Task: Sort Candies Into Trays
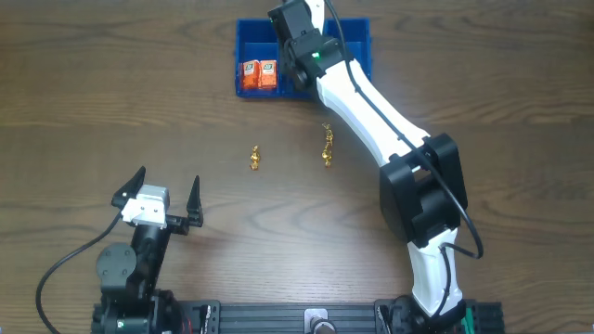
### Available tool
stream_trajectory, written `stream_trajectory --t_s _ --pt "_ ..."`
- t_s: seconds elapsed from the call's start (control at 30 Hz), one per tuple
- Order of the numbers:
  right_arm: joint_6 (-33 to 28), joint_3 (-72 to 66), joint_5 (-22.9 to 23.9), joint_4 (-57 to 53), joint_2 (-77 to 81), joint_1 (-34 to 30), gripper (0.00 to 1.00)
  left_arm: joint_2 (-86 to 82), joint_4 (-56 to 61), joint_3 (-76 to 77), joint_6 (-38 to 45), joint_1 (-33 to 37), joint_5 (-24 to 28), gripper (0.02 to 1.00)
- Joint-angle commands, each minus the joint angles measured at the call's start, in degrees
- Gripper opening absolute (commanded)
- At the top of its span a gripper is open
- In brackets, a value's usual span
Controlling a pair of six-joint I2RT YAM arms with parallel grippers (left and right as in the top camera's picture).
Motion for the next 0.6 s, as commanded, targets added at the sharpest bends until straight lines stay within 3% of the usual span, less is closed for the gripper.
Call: stream_trajectory --t_s 0.03,0.6 --pt "0.4 0.0 0.0 0.0 1.9 -0.4 0.354 -0.3 -1.8 -1.4 0.6 -0.1 1.0 0.996" --pt "0.6 0.0 0.1 0.7 3.3 -0.4 0.360 -0.3 -1.8 -1.4 0.6 -0.1 1.0 0.996"
